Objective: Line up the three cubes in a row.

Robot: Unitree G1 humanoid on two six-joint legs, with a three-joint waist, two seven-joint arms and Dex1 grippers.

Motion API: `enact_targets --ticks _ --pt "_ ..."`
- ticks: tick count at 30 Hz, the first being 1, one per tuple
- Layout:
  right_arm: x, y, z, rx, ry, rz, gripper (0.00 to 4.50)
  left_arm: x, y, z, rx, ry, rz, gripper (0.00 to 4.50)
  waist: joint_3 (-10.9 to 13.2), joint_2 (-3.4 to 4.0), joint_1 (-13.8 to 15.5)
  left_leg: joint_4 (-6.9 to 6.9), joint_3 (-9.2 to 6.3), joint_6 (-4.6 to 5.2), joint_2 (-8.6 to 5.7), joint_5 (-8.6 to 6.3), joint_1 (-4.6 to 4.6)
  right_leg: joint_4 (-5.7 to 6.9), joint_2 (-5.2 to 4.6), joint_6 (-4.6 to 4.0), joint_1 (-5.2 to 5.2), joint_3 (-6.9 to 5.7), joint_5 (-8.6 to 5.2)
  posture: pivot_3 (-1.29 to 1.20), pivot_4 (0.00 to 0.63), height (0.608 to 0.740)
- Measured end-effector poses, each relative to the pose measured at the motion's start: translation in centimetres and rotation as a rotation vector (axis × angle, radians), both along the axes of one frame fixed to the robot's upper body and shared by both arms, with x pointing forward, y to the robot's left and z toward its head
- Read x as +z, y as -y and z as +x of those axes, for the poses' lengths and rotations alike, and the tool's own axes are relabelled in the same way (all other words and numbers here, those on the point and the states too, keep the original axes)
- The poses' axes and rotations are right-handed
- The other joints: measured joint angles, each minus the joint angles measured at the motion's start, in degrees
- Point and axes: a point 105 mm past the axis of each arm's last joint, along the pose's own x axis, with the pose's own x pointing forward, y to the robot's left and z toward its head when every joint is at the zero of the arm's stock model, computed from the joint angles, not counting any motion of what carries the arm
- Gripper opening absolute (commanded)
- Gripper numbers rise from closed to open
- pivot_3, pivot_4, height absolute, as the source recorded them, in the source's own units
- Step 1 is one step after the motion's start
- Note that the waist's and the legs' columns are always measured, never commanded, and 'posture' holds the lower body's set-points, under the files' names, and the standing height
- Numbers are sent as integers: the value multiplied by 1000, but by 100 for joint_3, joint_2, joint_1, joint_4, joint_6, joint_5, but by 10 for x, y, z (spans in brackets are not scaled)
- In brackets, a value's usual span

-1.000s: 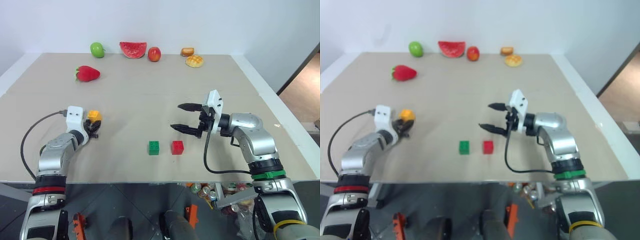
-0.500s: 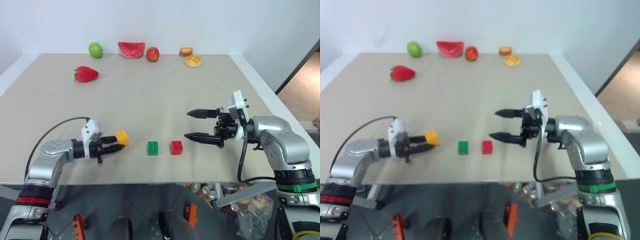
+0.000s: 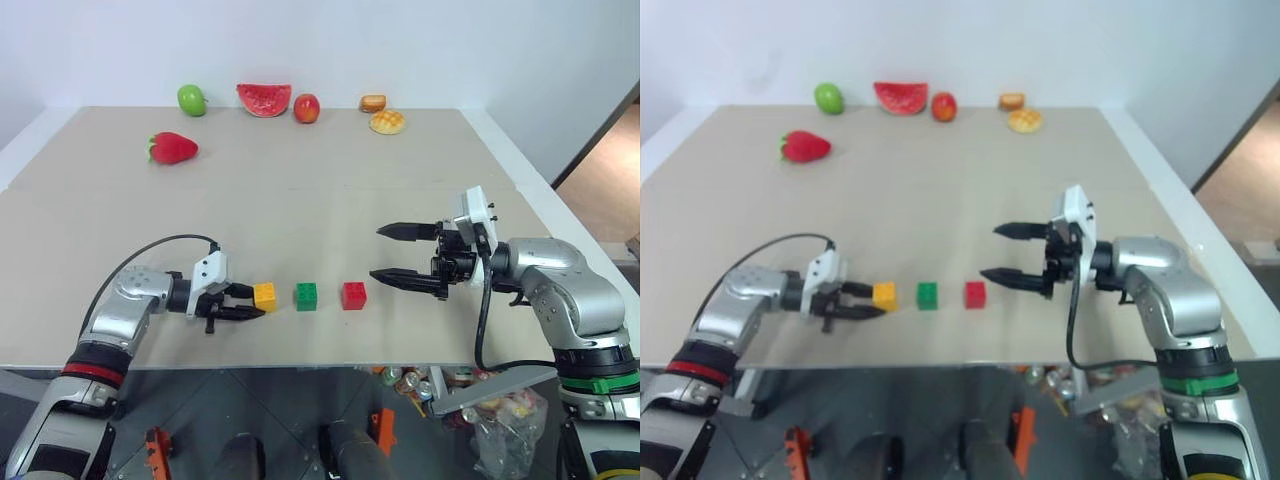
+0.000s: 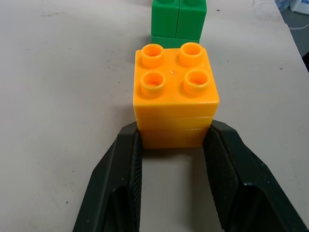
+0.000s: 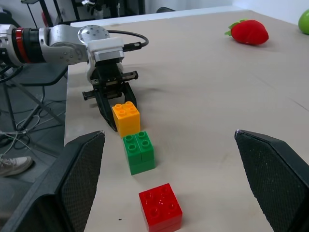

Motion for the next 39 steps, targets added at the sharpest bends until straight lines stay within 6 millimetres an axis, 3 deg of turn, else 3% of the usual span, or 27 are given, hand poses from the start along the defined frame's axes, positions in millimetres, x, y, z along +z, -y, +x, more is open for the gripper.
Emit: enact_targets --ticks 13,15,22,28,34,39 --pt "1 0 0 1 6 -3 4500 0 -2 5 -13 27 -2 1265 0 0 -2 3 1 6 1 3 2 2 2 2 1 3 5 0 150 740" --pt "1 0 0 2 8 -4 4500 0 -3 5 -13 21 -4 2282 0 0 -2 2 1 6 1 3 1 2 3 2 0 3 4 0 150 740" --pt "1 3 4 -10 9 -5 4500 2 -4 1 -15 -36 -13 4447 0 0 -5 2 -2 6 2 3 2 3 7 1 0 3 5 0 150 740" --pt "4 2 6 -7 21 -5 4500 3 -21 1 32 -13 24 4447 0 0 -30 -2 0 6 10 3 3 3 13 0 -3 3 5 0 150 740" --pt "3 2 7 -4 16 -5 4500 9 -81 -11 236 -48 63 4447 1 2 -41 -11 -4 32 25 -13 2 8 24 -23 -11 -8 -11 0 150 740" --pt "-4 16 25 -127 44 -40 4500 12 -96 -31 427 -97 -29 4447 1 2 -23 -11 2 35 35 -21 0 7 0 -20 -12 -12 -25 0 150 740"
